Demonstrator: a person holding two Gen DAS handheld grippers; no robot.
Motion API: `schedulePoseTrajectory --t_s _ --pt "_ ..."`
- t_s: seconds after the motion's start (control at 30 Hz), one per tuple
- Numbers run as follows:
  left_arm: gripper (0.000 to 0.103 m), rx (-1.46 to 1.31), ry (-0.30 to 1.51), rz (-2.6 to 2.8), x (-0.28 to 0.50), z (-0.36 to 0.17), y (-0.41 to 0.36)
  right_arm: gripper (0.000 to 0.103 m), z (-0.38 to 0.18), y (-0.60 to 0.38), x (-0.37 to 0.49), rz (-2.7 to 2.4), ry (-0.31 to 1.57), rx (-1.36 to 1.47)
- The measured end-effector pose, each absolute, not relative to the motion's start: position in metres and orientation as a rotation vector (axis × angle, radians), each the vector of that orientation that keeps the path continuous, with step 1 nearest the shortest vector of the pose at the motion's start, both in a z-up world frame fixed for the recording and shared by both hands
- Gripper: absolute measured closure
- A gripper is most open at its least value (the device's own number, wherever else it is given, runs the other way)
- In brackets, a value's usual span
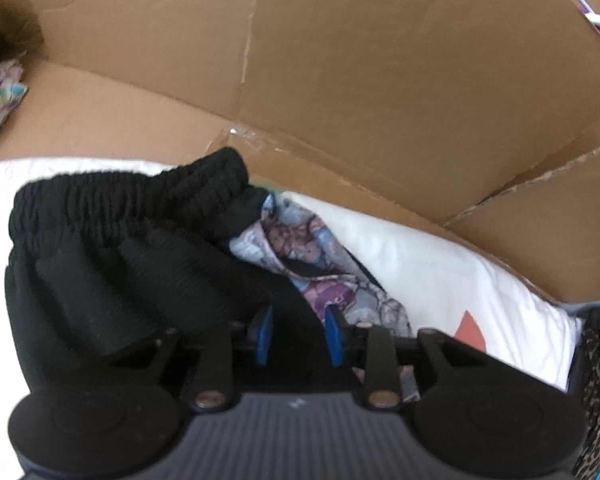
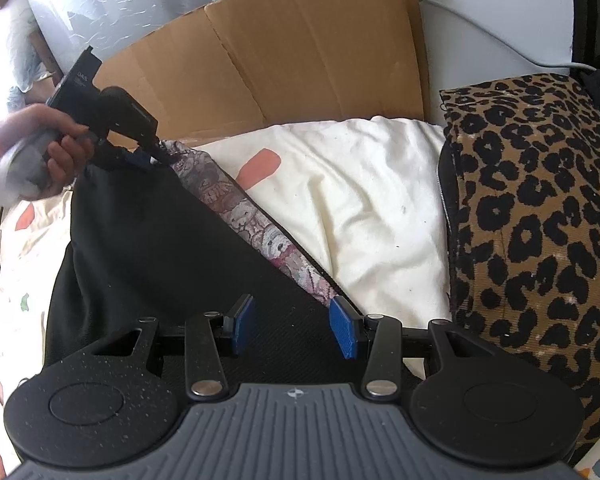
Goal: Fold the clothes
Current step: 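Grasp the elastic waistband corner of the shorts with the left gripper, then pull the waistband corner with the left gripper while the right gripper pins the shorts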
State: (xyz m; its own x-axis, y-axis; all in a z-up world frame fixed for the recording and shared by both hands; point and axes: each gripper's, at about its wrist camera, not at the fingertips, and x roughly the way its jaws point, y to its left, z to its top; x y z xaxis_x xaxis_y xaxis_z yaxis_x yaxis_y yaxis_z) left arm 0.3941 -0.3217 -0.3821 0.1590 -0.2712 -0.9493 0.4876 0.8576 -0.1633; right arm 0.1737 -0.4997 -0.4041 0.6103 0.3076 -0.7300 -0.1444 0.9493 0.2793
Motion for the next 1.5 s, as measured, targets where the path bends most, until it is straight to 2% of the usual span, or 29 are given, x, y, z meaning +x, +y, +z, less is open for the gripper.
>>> schedulePoseTrajectory --t_s 0.07,0.2,0.6,0.63,0.7,0.8,0.9,1.13,1.2,1.23,1.27,1.5 --pt "0.063 0.193 1.309 -0.537 0.394 -0.386 -0.320 0.054 -0.404 -0.498 0.174 0.266 0.875 0.192" --pt "0.060 0.211 1.317 -0.521 0.391 -0.391 -0.319 0.054 -0.405 -0.500 0.176 0.261 0.876 0.189" --pt "0.060 0.216 1.358 -0.415 0.389 -0.400 -0.319 0.054 -0.411 -0.494 0.185 0.304 0.868 0.096" --pt "0.062 0.225 1.355 -0.407 0.389 -0.400 -0.321 0.054 -0.412 -0.492 0.186 0.312 0.867 0.085" --pt "0.077 0.238 1.354 -0.376 0.389 -0.399 -0.323 0.054 -0.415 -0.489 0.189 0.326 0.869 0.063" --pt "0.093 0.219 1.371 -0.362 0.393 -0.397 -0.319 0.054 -0.418 -0.487 0.193 0.354 0.871 0.039" --pt "0.100 0.225 1.376 -0.379 0.394 -0.391 -0.317 0.054 -0.422 -0.484 0.197 0.380 0.870 0.019" --pt "0.101 0.259 1.324 -0.457 0.385 -0.359 -0.316 0.056 -0.430 -0.474 0.206 0.391 0.892 -0.039" --pt "0.101 0.249 1.307 -0.482 0.383 -0.350 -0.317 0.060 -0.433 -0.474 0.208 0.376 0.911 -0.030" --pt "0.101 0.243 1.299 -0.493 0.382 -0.345 -0.318 0.067 -0.434 -0.475 0.208 0.375 0.920 -0.032" --pt "0.101 0.241 1.288 -0.505 0.381 -0.341 -0.319 0.070 -0.435 -0.475 0.207 0.376 0.927 -0.038" --pt "0.101 0.237 1.234 -0.565 0.381 -0.315 -0.324 0.075 -0.441 -0.485 0.204 0.379 0.972 -0.030"
